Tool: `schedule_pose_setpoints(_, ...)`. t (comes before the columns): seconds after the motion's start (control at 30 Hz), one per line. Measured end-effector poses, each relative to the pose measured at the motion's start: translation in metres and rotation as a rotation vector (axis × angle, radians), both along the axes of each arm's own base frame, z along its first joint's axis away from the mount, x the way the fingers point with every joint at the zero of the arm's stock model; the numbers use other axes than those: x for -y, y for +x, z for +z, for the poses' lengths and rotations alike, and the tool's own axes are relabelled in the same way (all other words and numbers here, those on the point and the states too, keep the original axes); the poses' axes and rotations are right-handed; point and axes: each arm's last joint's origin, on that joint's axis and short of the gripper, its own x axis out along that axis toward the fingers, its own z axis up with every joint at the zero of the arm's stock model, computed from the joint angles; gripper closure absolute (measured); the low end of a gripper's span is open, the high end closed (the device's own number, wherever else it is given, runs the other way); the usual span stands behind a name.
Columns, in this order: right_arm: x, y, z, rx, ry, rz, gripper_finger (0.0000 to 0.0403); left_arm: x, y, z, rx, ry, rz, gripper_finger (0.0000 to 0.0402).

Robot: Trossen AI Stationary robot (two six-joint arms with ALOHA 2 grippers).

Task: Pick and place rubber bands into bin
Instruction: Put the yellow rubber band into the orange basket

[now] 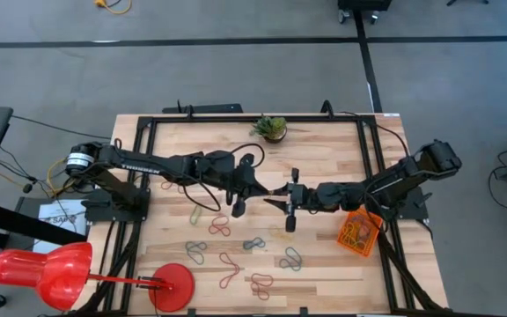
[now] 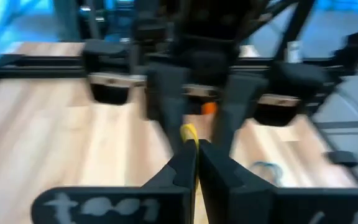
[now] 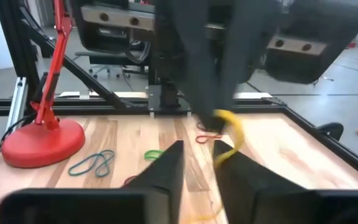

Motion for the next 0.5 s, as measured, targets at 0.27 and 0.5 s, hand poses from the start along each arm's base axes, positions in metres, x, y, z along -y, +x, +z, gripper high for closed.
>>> schedule_pose_setpoints(0.27,0.0003,-0.0004,-0.0034,-0.035,-0.009,-0.003,0.0392,-0.0048,-0.0027,-0.0067,-0.075,0.076,0.140,0.0401)
schedule_pose_setpoints(0.5,0.0070,-0.0012,-0.0101,-0.096,-0.004,-0.108,0.0398,-0.0046,-0.0045,-0.0103,-0.116,0.080,0.131,0.0401)
